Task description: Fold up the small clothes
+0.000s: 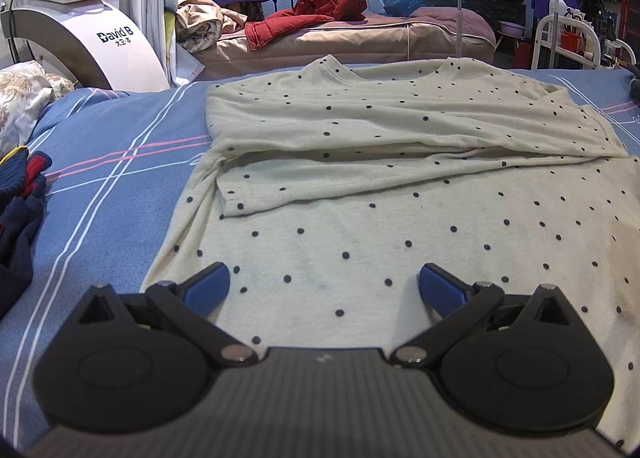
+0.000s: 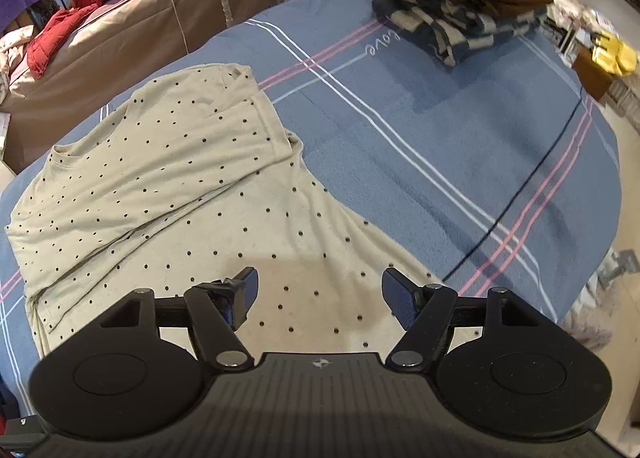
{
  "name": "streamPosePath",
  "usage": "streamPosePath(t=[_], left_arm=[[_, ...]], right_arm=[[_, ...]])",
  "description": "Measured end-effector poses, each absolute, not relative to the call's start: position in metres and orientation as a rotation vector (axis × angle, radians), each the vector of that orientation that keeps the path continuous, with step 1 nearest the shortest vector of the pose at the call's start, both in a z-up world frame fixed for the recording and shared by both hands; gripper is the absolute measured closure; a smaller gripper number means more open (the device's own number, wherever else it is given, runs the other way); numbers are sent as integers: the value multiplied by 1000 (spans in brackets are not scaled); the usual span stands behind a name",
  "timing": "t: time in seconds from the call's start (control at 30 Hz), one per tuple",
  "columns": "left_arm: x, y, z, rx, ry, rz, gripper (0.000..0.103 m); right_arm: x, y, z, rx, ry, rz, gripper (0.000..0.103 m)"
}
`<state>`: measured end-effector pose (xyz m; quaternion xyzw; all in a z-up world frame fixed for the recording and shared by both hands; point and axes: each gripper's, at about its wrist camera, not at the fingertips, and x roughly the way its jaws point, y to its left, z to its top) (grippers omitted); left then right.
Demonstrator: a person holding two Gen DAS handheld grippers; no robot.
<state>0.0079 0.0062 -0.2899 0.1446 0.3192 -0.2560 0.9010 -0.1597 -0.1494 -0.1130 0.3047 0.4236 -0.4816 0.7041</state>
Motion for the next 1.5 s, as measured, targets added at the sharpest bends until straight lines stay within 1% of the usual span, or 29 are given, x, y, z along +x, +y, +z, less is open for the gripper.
streamPosePath(t=[0.1, 0.23, 0.4, 0.5, 0.8, 1.0, 1.3, 1.4, 1.5], left_arm=[[8, 6, -290, 299, 660, -529, 0], [8, 6, -290, 299, 660, -529, 0], [7, 4, -290, 311, 655, -525, 0], [5, -4, -292, 336, 640, -519, 0], [6, -2, -292, 315, 647, -520, 0], [8, 0, -292, 305, 652, -523, 0], [8, -3, -292, 315, 654, -517, 0], [6, -7, -276, 426, 726, -504, 0], [-16, 10, -248, 577, 715, -417, 1]], right_arm=[[-167, -146, -123, 716, 957, -1025, 0], [-171, -144, -142, 674, 1053, -931, 0], [-193, -153, -155, 627, 1101, -796, 0], [-213, -168, -158, 609, 1109, -716, 0], [-266, -213, -173, 675, 1126, -626, 0], [-276, -225, -175, 696, 1101, -625, 0], [-263, -212, -171, 619, 1140, -537, 0], [-265, -211, -174, 622, 1147, -539, 0], [-271, -214, -179, 657, 1141, -570, 0]])
